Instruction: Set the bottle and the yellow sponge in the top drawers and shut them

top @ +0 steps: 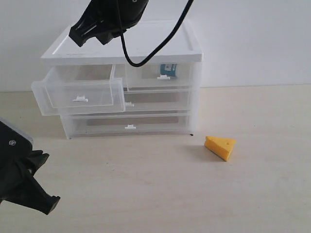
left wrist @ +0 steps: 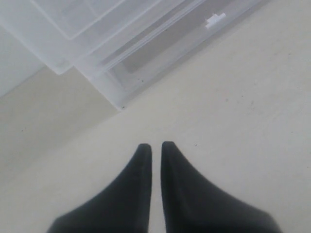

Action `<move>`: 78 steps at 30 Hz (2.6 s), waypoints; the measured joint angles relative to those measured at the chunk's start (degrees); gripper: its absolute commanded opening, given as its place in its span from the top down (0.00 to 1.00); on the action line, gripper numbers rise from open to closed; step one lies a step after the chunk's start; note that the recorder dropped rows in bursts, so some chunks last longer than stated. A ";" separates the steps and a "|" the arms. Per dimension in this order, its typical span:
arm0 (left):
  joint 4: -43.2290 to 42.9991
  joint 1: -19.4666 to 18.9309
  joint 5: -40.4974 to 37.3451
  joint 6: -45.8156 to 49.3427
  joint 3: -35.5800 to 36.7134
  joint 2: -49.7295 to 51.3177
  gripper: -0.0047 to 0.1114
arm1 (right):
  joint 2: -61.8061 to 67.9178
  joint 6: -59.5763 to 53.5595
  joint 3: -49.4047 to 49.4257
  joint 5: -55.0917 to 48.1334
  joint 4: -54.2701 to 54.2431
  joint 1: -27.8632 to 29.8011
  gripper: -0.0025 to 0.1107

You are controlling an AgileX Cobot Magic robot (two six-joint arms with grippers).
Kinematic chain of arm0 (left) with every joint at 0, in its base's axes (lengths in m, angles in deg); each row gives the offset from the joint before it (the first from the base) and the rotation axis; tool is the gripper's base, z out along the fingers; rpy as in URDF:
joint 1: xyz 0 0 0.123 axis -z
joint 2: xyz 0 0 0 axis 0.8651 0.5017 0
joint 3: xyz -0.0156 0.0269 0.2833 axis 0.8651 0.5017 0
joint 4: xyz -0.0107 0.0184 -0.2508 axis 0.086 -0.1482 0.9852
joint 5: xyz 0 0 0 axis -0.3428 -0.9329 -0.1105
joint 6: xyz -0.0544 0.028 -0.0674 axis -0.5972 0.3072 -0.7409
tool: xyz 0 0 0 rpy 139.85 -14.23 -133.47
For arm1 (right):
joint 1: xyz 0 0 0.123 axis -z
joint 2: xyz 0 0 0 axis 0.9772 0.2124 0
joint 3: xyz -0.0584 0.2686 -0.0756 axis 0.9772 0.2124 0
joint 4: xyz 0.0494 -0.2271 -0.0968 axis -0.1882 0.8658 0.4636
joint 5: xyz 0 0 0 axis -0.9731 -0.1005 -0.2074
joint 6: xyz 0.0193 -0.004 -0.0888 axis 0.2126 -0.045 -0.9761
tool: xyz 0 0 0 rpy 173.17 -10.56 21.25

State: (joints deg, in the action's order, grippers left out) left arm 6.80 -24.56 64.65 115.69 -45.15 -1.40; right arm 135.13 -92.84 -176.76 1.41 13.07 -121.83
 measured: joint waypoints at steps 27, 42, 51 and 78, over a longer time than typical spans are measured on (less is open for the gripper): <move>0.00 0.00 0.00 0.00 0.00 0.00 0.93 | -5.02 5.20 8.97 -0.06 3.57 0.22 0.98; 0.00 0.00 0.00 0.00 0.00 0.00 0.93 | -18.22 6.98 27.99 4.33 3.70 8.18 0.98; 0.00 0.00 -0.10 0.00 0.00 0.00 0.93 | -22.50 9.52 39.81 7.76 3.78 13.12 0.98; 0.00 0.00 -0.20 -0.57 -0.23 0.00 0.93 | -22.38 15.40 57.43 20.50 12.98 22.63 0.98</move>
State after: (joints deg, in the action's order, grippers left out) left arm 6.80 -24.56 64.45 115.11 -45.38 -1.40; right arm 112.75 -77.44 -119.33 21.91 26.05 -99.19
